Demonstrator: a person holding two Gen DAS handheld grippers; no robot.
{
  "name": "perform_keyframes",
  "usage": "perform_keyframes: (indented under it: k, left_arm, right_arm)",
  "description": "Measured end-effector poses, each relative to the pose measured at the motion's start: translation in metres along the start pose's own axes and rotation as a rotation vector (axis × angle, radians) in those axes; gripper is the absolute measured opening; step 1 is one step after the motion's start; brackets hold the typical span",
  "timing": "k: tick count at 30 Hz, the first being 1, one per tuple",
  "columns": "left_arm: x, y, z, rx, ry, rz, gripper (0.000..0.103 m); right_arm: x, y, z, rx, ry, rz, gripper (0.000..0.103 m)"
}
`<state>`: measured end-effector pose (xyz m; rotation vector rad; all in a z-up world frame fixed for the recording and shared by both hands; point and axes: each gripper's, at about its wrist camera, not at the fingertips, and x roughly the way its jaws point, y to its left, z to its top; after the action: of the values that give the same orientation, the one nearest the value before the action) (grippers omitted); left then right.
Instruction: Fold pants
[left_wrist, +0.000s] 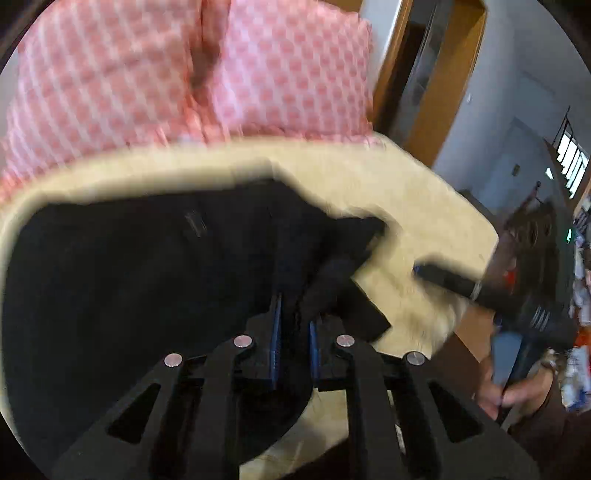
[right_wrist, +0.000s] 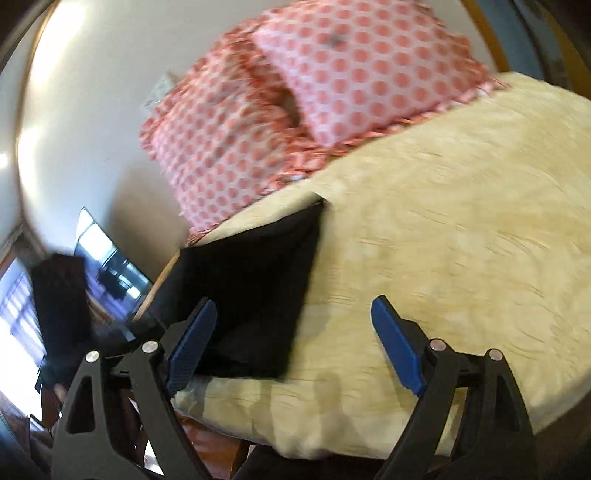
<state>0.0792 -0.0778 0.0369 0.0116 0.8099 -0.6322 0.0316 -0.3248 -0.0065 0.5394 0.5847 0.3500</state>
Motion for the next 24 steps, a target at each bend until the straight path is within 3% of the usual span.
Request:
perform_keyframes:
  k: [5,7,8,11,14,16,17,18,19,20,24]
  left_arm:
    - [-0.026,-0.011,-0.001,0.028,-0.064,0.024,0.011]
    - [-0.017,-0.025,-0.011,0.088,-0.048,0.062,0.012]
    - [-0.011,-0.027,-0.014,0.105,-0.026,0.064,0.017]
    - [-0.024,-0.021,-0.023,0.086,-0.054,0.01,0.018]
    - [-0.063,-0.017,-0.027,0.082,-0.099,-0.141,0.018]
    - [-0.086,-0.003,-0.025,0.048,-0.173,-0.208,0.023]
    - [-0.098,0.006,-0.024,0.024,-0.218,-0.203,0.055]
    - [-0.106,0.017,-0.023,-0.001,-0.264,-0.143,0.089]
    - [-0.111,0.024,-0.023,-0.023,-0.301,-0.073,0.098]
    - [-0.111,0.037,-0.022,-0.053,-0.31,0.031,0.099]
    - [-0.084,0.081,-0.026,-0.207,-0.177,0.169,0.099]
  right_arm:
    - [0.0,-0.002,0.005,-0.007,-0.019,0.0,0.086]
    - [0.002,0.006,0.011,-0.025,-0.031,0.011,0.086]
    - [0.002,0.009,0.013,-0.028,-0.036,0.02,0.086]
    - [0.001,0.028,0.026,-0.049,-0.064,0.087,0.086]
    - [0.005,0.05,0.031,-0.104,-0.05,0.135,0.086]
    - [0.015,0.067,0.03,-0.153,-0.017,0.167,0.086]
    - [0.023,0.078,0.029,-0.187,-0.002,0.179,0.086]
    - [0.028,0.084,0.028,-0.205,0.01,0.189,0.086]
    - [0.037,0.091,0.027,-0.222,0.032,0.204,0.086]
    - [0.046,0.094,0.026,-0.224,0.054,0.207,0.086]
    - [0.083,0.085,0.009,-0.177,0.2,0.118,0.09]
